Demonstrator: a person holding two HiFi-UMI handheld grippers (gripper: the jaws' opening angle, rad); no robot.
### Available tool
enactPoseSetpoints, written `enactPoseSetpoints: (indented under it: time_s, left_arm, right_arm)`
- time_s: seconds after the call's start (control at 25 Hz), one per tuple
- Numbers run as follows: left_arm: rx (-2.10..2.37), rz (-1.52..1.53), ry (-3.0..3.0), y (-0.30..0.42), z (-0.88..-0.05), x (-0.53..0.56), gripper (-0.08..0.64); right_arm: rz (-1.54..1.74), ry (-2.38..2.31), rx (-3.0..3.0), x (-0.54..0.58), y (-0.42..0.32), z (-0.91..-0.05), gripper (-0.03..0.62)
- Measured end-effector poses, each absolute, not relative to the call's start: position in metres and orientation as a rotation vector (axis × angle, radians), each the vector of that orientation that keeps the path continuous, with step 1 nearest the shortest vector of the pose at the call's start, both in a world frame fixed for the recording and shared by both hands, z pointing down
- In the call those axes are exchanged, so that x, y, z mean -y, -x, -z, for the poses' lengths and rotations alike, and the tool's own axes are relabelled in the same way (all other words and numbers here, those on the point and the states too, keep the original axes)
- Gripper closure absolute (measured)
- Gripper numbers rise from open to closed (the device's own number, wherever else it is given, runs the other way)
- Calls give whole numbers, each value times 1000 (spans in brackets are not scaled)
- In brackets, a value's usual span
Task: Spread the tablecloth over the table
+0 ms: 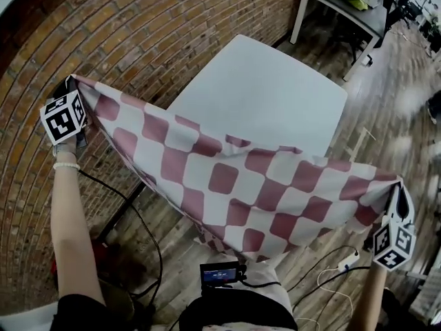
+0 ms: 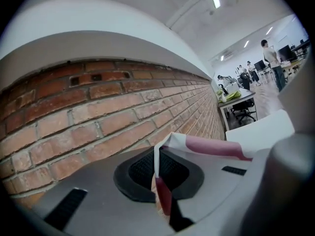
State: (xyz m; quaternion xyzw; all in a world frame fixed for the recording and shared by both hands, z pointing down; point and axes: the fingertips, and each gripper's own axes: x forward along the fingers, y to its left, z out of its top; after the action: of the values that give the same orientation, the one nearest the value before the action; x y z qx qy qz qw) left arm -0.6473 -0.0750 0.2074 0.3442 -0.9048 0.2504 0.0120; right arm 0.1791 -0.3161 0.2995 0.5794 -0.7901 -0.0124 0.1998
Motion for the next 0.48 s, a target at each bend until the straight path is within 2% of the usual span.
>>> enactPoseSetpoints:
  time_s: [0.48]
  left_arm:
    - [2711,-876,-1268,683,-236,231,546]
  right_arm:
    - [42,-1681,2010,353,-183,-325,559]
